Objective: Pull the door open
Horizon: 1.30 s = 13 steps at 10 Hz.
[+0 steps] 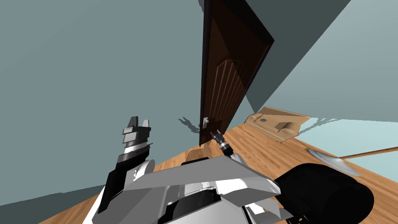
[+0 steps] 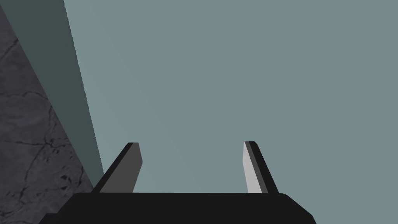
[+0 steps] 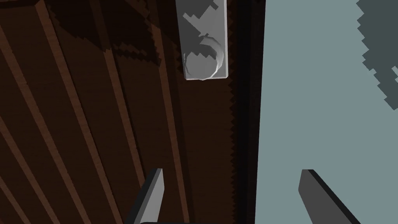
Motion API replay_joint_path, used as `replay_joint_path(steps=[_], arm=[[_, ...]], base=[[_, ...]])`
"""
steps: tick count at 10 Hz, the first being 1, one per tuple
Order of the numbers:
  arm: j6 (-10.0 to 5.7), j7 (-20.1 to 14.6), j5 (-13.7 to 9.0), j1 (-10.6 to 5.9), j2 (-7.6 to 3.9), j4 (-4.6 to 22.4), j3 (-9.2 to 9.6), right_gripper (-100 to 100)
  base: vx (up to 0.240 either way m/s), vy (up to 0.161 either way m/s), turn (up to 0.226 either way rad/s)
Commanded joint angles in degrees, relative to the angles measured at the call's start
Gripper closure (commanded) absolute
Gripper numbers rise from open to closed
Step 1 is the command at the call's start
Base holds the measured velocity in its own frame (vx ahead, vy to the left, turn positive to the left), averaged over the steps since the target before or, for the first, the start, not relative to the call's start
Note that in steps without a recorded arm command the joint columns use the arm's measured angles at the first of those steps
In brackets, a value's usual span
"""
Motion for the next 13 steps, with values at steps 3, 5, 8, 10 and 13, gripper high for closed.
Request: replay_joint_path(steps=[3,5,8,10,13], arm=[[-1.35,2.98,3.84,-0.31,2.14,3.1,-0.71,-100],[0.05,3.36,2.52,-2.12,0.55,4.04,-1.83,-100],[2.93,5.65,0.56,-6.46,-1.11,7.44,-4.83,-100],[4.36,6.79,-0.41,-8.61,-1.53,9.13,-6.31,-100],[6.61,8.58,-1.94,-11.99,-1.71,11.79,-8.65,-100]], base=[[0.154,-0.12,0.156],[0.014,-0.036,0.142],[-0.101,0.008,0.281],[-0.048,0.017,0.264],[-0.001,-0.014,0.184]])
